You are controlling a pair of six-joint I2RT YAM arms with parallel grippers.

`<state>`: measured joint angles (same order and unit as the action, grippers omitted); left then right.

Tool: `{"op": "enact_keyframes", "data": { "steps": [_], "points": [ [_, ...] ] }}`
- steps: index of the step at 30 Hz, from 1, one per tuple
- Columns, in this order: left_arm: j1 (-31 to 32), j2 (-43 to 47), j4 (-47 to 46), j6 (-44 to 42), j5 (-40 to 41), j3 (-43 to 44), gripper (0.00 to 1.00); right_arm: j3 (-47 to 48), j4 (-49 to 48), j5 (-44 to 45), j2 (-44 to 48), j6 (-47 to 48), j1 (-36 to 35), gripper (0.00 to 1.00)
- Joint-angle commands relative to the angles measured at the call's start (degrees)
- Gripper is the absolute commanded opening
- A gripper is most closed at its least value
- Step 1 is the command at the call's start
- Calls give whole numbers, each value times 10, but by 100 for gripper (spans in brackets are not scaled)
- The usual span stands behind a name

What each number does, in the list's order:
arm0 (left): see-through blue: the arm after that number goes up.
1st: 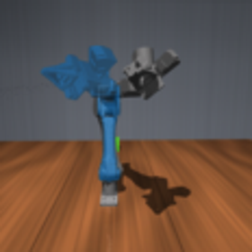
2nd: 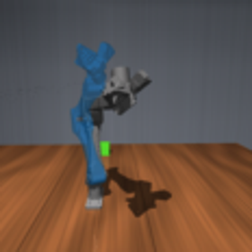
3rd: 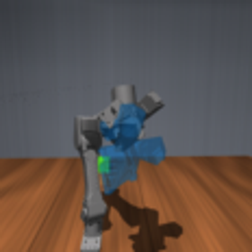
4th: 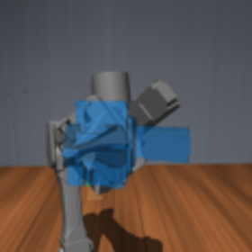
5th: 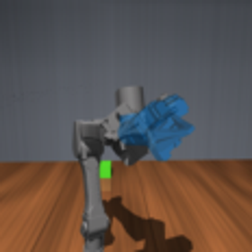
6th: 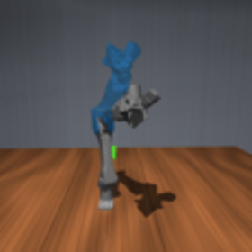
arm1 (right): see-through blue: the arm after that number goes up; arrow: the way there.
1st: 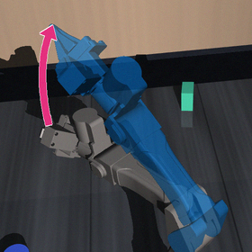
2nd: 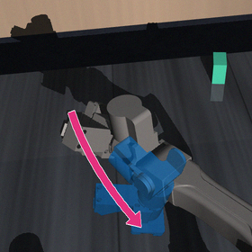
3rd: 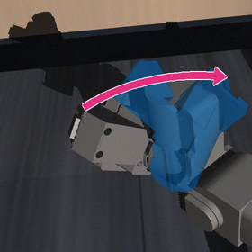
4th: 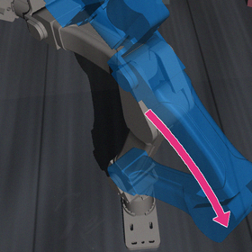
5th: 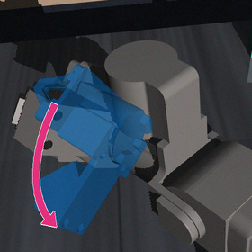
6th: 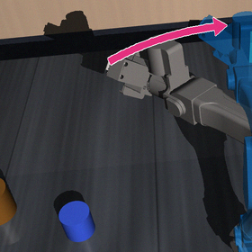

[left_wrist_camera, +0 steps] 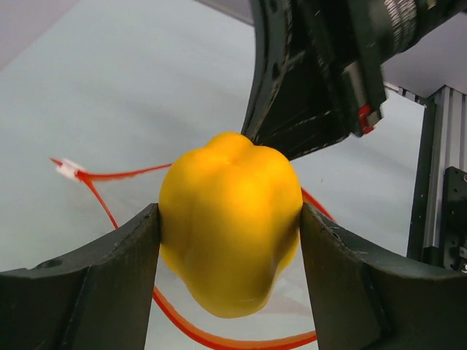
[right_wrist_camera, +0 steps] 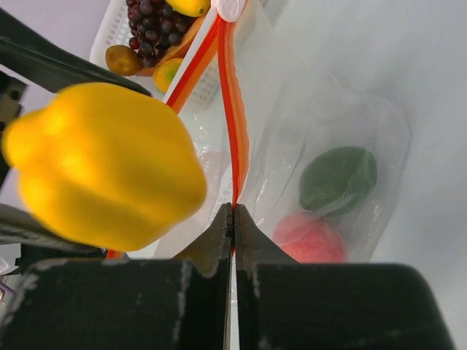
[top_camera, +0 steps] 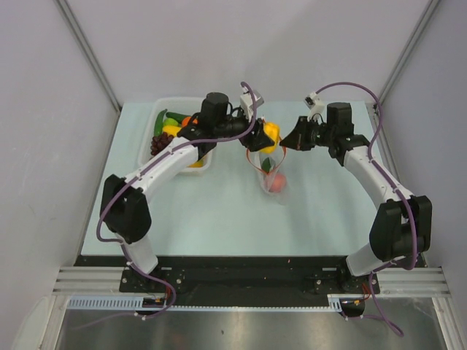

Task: Place the food in the zip-top bag and seal the zipper
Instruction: Place the fake fruit in the zipper food storage bag.

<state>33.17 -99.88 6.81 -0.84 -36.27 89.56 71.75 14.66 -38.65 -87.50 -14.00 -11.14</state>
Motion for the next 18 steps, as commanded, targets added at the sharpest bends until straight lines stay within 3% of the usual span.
{"op": "enact_keyframes", "data": {
  "steps": [1,3,4,6,10,13,18],
  "points": [
    [1,-18,11,26,17,4,65,2,-16,-27,32,-8,16,0],
    [1,-20,38,22,20,26,76,2,-12,-30,35,-6,20,0],
    [0,-17,45,13,20,32,90,2,-9,-32,36,-3,22,0],
    [-9,-14,70,9,0,54,100,2,-9,-37,36,-2,25,0],
    [-70,-19,119,51,-27,96,100,2,-17,-42,33,-2,29,0],
    [-130,1,112,79,8,84,100,2,-24,-44,31,-2,31,0],
    [-216,-9,146,50,181,79,99,2,-34,-47,28,-7,31,0]
  ]
}}
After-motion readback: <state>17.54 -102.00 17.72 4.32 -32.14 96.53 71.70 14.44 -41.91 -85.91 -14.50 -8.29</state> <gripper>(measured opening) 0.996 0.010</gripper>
